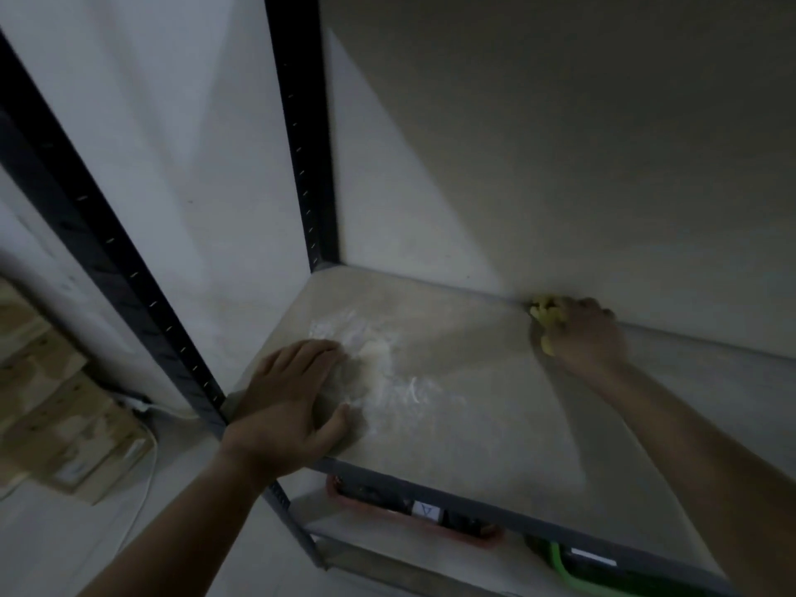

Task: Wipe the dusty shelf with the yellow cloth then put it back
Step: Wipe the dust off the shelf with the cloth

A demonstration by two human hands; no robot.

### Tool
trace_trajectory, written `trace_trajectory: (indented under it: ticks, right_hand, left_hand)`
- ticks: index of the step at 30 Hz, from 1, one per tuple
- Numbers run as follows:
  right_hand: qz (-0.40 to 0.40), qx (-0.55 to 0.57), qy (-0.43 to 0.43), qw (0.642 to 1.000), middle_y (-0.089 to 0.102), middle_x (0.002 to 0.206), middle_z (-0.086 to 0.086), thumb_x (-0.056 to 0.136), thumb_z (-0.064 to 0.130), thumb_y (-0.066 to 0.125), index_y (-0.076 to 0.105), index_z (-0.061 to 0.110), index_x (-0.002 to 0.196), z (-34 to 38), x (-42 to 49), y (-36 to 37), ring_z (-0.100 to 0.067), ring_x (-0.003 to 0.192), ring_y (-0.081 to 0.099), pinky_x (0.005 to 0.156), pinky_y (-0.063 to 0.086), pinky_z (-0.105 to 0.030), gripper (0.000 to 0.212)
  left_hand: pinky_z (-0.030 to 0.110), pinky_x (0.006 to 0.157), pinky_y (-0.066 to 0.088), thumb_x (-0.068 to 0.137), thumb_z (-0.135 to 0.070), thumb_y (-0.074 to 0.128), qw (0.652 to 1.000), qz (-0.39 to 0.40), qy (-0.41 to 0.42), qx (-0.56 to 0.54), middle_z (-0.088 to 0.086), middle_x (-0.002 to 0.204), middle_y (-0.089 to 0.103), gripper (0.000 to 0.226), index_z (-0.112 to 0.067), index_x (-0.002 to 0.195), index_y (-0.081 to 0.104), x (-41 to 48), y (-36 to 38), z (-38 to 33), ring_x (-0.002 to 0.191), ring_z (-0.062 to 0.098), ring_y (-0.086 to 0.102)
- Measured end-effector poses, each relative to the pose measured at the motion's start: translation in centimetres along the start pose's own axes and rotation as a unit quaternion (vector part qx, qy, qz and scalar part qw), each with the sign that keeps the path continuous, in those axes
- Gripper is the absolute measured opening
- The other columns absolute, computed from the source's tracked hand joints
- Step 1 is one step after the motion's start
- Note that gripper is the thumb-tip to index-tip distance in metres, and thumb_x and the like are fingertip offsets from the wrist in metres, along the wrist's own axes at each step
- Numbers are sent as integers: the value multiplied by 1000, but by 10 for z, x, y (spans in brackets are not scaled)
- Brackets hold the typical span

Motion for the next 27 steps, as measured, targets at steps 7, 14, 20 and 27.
trace_trajectory:
  ticks: [7,14,20,27]
  right_hand:
    - [-67,64,-52,994,58,116,-15,90,21,48,59,14,111,124,-19,23,-32,109,53,93,37,-36,25]
    - [56,162,-251,953,57,130,-8,79,33,42,58,23,129,201,-58,17,-30,117,52,104,39,-35,54]
    - [-97,62,-3,993,62,123,-12,82,33,50,63,26,122,58,-24,-5,-35,104,60,93,49,-38,43]
    - [-39,35,60,997,55,129,-15,90,29,46,58,18,125,108,-17,33,-34,118,51,105,38,-38,38]
  left_hand:
    - [40,109,38,88,-61,41,1000,-15,11,-4,3,140,59,71,-14,138,60,1,4,4,130,25,53]
    - [41,114,36,87,-54,51,1000,-19,4,-12,-2,142,55,63,-18,139,56,2,6,9,135,22,49]
    - [43,115,36,89,-53,43,999,-34,10,-22,0,142,56,62,-16,136,58,3,9,11,136,23,48]
    - [47,113,38,89,-49,46,999,-45,21,-12,2,139,58,59,-14,133,61,2,10,13,133,27,51]
Point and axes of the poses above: each hand's wrist, its own x-axis towards the middle knuckle, its own y-axis out of the palm, z = x × y, the point moved 5 cm from there along x, towards the middle knuckle
